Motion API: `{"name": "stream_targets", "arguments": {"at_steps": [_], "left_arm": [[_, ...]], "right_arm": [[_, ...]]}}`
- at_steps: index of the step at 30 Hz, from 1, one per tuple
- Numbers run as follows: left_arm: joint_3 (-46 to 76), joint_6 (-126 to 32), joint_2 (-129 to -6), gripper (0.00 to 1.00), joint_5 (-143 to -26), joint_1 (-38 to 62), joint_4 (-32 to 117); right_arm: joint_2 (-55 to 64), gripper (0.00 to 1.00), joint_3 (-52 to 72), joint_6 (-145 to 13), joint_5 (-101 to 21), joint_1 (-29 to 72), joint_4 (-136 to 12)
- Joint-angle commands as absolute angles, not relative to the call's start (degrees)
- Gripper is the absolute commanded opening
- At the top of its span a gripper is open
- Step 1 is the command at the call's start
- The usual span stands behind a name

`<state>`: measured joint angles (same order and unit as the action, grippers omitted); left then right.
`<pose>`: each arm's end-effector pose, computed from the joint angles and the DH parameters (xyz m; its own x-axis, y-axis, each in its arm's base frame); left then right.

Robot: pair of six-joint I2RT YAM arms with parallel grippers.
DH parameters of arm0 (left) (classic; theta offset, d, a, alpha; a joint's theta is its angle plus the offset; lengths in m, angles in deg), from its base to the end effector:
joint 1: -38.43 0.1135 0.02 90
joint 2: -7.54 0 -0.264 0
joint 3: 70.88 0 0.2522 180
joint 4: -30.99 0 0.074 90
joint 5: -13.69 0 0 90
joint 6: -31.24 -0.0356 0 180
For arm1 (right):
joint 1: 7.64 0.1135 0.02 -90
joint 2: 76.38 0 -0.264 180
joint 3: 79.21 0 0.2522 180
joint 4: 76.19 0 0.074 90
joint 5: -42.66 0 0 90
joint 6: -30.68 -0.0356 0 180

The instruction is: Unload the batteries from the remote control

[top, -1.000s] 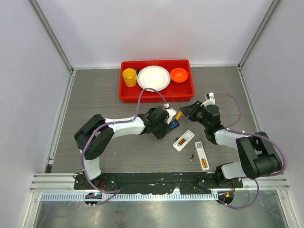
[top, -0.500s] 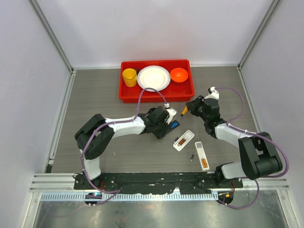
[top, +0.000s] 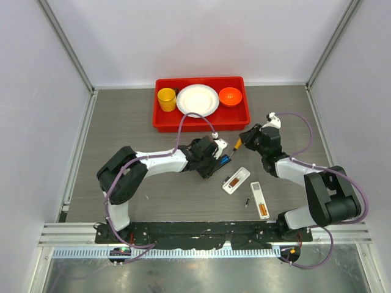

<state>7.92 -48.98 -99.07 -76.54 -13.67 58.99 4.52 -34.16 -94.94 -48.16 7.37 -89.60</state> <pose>0.2334 -0.3000 0.1582 -0.6350 0.5392 -0.5532 0.6927 0.7145 -0.0987 0.2744 0.0731 0.1846 -0.4431 0.4841 -0.7545 0.0146 0.8454 0.5339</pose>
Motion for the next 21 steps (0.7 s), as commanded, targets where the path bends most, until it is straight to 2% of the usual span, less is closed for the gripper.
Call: {"name": "stream_targets", "arguments": {"at_steps": [1,13,21], "left_arm": [[5.5,-48.0,-105.0,0.29,-81.9,-14.0,63.8],[5.6,-48.1,-105.1,0.29,-82.5,-14.0,63.9],[5.7,-48.1,-105.4,0.25,-82.7,-14.0,64.0]], "right_arm": [[6.1,0.01,-33.7,-93.8,-48.2,7.3,-92.9],[5.6,0.01,-39.2,-98.1,-38.5,7.3,-101.5],[6.1,0.01,-41.9,-102.3,-31.1,7.3,-107.1]]}}
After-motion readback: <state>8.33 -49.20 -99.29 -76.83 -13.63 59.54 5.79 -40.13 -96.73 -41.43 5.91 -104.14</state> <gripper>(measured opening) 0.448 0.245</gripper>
